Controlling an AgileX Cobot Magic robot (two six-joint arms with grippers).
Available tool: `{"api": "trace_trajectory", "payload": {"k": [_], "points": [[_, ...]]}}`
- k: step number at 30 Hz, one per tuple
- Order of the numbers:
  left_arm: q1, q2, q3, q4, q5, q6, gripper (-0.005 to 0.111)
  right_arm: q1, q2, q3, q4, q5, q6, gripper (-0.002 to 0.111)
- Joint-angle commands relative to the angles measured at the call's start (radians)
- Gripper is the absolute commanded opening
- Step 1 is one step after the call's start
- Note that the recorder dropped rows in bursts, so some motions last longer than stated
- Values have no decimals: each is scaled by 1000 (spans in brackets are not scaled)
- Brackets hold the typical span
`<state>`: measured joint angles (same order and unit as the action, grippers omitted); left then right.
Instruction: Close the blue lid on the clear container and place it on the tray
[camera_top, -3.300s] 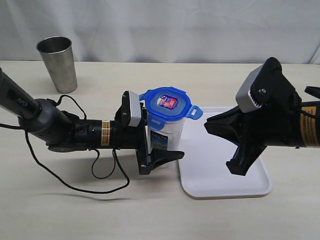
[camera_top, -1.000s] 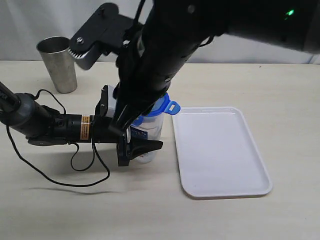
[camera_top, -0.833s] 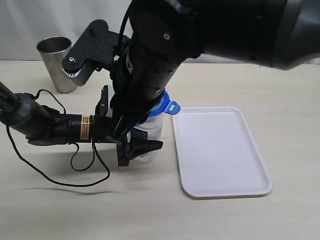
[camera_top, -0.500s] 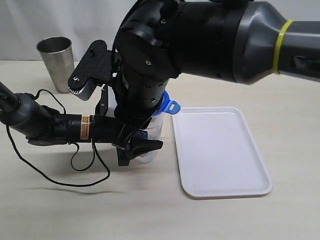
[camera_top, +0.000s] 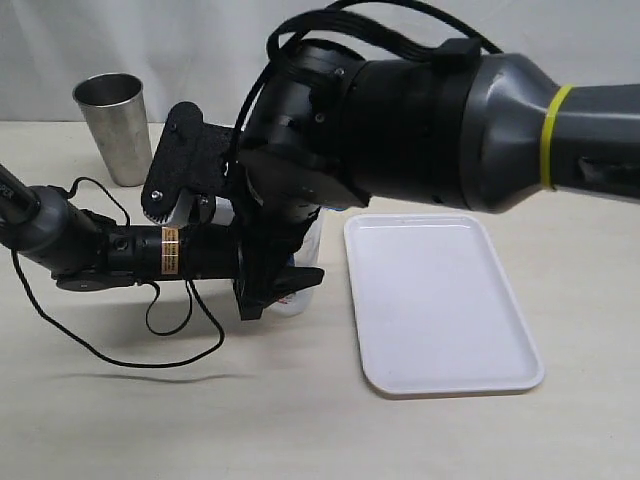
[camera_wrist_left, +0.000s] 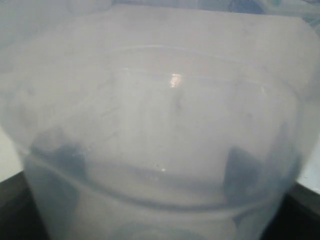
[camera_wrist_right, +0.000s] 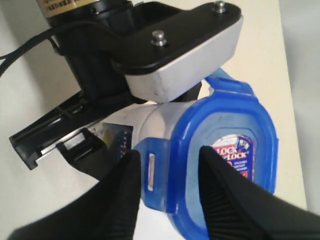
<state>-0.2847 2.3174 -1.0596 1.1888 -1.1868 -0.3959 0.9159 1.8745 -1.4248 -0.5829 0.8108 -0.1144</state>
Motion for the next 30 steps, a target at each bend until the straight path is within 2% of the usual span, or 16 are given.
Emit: {"api": "trace_trajectory", "payload": {"k": [1,10,14,19,26,29,30], "points": [[-2,-6,-1,57,-34,23,0,-18,65,93,-103,68,114,34],[-2,-6,-1,67,-34,6,0,-18,65,106,-125,24,114,34],[-2,-6,-1,65,-34,7,0,-18,47,106,-75,23,49,34],[-2,-6,-1,59,-34,7,0,-63,-102,89,158,-48,-32,46],[-2,-6,-1,56,-34,37,0,-202,-295,29,615,-140,-48,45],[-2,-6,-1,49,-34,37,0,-259,-328,41,833,-80,29,45],[-2,-6,-1,49,-34,37,0,-268,-328,52,854,-64,29,45]]}}
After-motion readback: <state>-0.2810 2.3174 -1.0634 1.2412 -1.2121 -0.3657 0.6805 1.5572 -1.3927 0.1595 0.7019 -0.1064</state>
